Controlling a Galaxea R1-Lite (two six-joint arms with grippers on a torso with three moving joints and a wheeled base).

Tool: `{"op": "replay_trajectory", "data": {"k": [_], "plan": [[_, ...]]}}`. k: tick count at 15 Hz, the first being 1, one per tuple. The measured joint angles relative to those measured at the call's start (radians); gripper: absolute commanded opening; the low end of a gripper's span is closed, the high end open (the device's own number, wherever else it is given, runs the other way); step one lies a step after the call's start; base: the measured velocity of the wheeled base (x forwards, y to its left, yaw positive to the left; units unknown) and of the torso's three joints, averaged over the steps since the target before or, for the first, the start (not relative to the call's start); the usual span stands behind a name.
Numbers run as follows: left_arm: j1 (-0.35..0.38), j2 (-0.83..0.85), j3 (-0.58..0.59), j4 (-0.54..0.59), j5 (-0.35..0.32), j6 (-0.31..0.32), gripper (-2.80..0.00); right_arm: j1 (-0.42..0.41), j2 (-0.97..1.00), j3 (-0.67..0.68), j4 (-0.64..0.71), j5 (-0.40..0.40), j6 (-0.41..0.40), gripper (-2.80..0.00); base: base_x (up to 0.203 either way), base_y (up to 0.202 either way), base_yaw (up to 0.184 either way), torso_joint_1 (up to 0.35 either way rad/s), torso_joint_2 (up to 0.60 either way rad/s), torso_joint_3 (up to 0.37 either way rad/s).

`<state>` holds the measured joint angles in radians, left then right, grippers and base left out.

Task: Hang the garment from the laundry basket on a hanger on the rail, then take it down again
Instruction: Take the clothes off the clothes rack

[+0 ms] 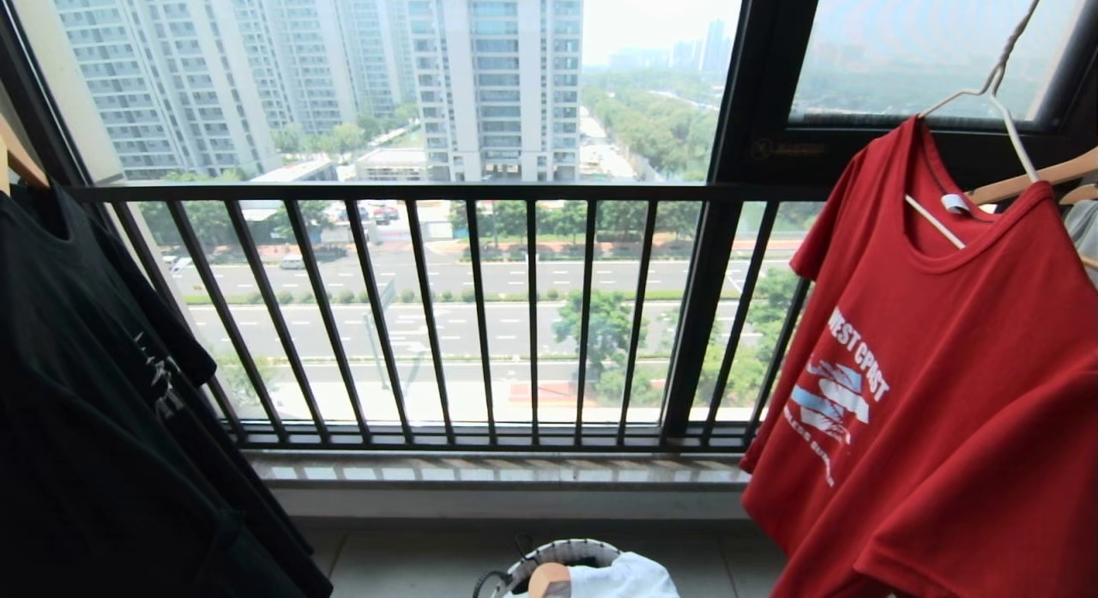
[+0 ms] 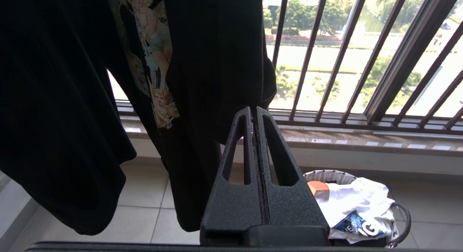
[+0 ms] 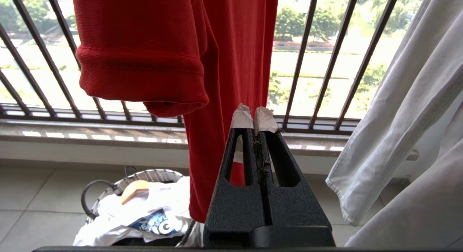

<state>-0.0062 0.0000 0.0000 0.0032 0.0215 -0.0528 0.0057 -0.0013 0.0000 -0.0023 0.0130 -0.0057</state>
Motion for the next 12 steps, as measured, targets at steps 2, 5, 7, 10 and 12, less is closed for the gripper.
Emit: {"op": "replay_trajectory", "data": {"k": [2,5,7,10,12], "plan": [[0.000,0.000,0.000,0.000,0.000,0.000,-2.80,0.000,0.000,0.000,0.000,0.000,0.000,-2.80,0.000,0.000,0.000,0.000,0.00,0.000],[0.000,0.000,0.000,0.000,0.000,0.000,-2.80,0.000,0.000,0.000,0.000,0.000,0.000,-2.80,0.000,0.000,0.000,0.000,0.00,0.000],[0.000,0.000,0.000,0.000,0.001,0.000,-2.80,0.000,0.000,0.000,0.001,0.000,0.000,-2.80,0.000,0.000,0.000,0.000,0.00,0.000],[0.000,0.000,0.000,0.000,0.001,0.000,-2.80,0.000,0.000,0.000,0.001,0.000,0.000,-2.80,0.000,0.000,0.000,0.000,0.00,0.000],[0.000,0.000,0.000,0.000,0.000,0.000,-2.80,0.000,0.000,0.000,0.000,0.000,0.000,-2.80,0.000,0.000,0.000,0.000,0.00,0.000]]}}
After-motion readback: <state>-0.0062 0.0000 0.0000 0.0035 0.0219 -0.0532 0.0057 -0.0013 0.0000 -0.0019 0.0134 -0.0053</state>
